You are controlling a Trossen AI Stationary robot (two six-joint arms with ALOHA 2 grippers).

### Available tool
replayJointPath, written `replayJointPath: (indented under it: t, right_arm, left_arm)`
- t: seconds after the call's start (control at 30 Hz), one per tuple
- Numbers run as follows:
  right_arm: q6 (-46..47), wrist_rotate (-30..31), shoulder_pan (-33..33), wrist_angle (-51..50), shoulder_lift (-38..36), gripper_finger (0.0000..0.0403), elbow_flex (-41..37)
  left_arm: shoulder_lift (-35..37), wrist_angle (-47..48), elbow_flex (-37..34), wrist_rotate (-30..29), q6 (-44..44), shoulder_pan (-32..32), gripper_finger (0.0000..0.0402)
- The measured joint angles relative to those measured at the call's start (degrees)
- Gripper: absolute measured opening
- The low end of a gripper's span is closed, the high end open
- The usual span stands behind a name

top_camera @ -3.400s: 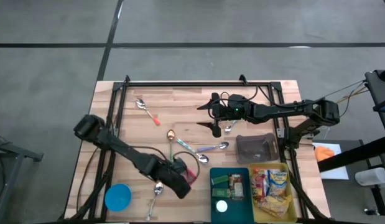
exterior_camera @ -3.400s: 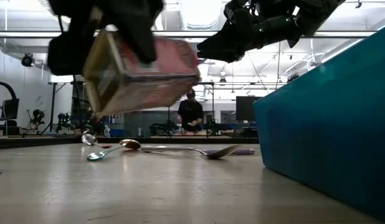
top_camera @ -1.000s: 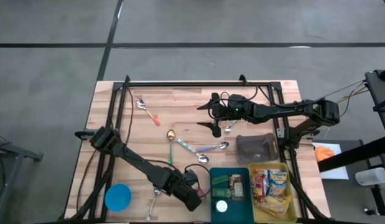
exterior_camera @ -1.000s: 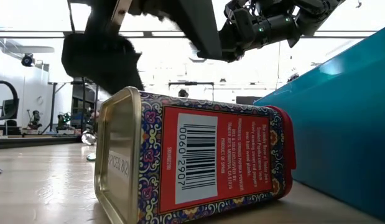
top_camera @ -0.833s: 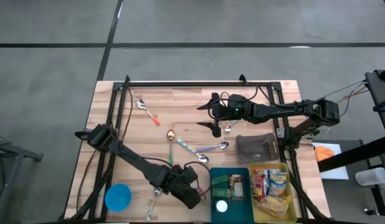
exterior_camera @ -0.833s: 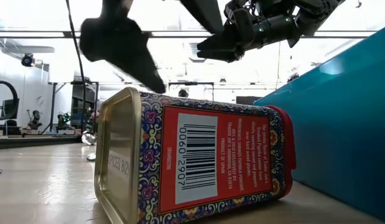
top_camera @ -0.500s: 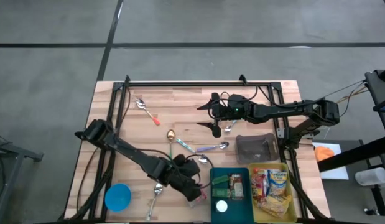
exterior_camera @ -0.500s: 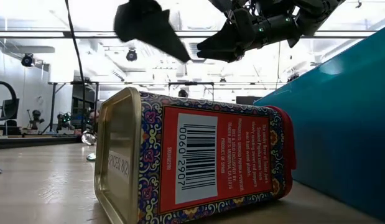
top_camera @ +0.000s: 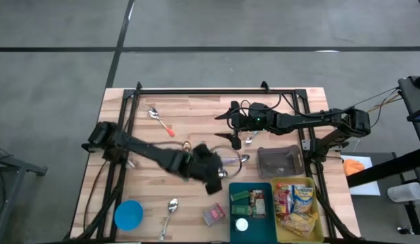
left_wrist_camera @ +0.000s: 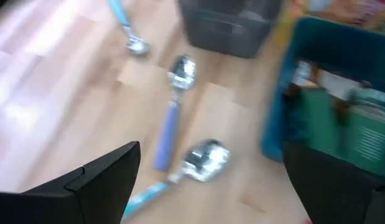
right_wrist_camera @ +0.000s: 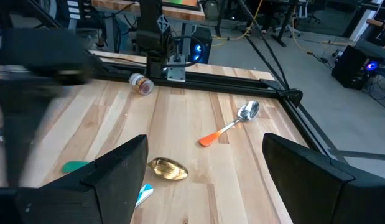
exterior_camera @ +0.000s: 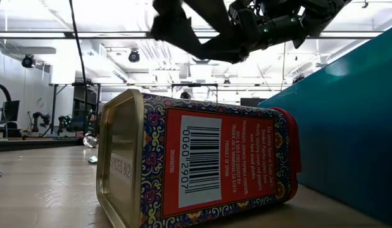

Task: Pick & Place Food Item
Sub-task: Put the red seasoning can into the blue bin

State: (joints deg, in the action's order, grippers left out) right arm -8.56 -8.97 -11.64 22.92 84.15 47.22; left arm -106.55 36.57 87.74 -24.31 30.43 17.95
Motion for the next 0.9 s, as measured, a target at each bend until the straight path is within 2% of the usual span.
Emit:
replayJointPath:
  t: [0.17,0.3,0.47,0.57,0.9]
  right_arm:
    - [0.0,0.0,0.0,0.0,0.0,0.0315,0.0]
    - [0.0,0.0,0.0,0.0,0.0,0.0315,0.0]
    - [0.0,0.0,0.0,0.0,0.0,0.0315,0.0]
    - [0.0,0.0,0.0,0.0,0.0,0.0315,0.0]
    - [0.0,0.0,0.0,0.0,0.0,0.0315,0.0]
  left_arm:
    - [1.9,2.0,-0.3,2.7,-5.0,-5.4,0.0392]
    - [5.3,-1.7,-5.2,2.9,-6.3,-5.8,0.0392]
    - [14.0,-12.3,-17.9,2.2,-5.4,-5.7,0.0392]
    - [20.2,-22.7,-26.9,2.3,-8.9,-5.7,0.0392]
    - [43.9,-52.0,-53.6,14.5,-25.7,-5.8,0.0392]
